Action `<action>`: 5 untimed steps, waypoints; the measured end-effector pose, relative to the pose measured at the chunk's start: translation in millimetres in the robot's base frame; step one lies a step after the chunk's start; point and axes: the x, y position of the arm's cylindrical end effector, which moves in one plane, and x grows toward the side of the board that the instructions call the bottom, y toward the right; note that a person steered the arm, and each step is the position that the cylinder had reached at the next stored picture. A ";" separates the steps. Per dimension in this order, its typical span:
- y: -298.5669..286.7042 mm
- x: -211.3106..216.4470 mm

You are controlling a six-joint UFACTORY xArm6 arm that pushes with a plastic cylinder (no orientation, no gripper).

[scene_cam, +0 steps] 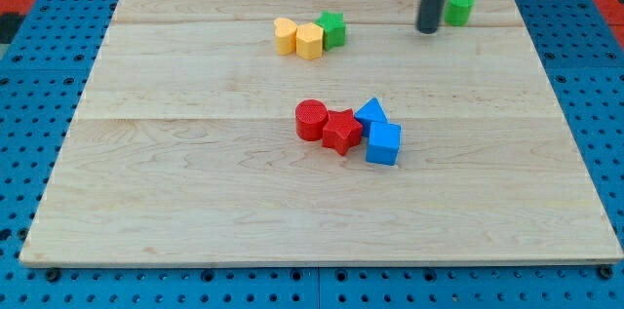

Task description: Move green circle closer to the green star

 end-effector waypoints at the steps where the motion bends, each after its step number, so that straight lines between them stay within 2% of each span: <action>1: 49.3 0.0; 2: 71.4 -10.9; 5: 63.7 -43.4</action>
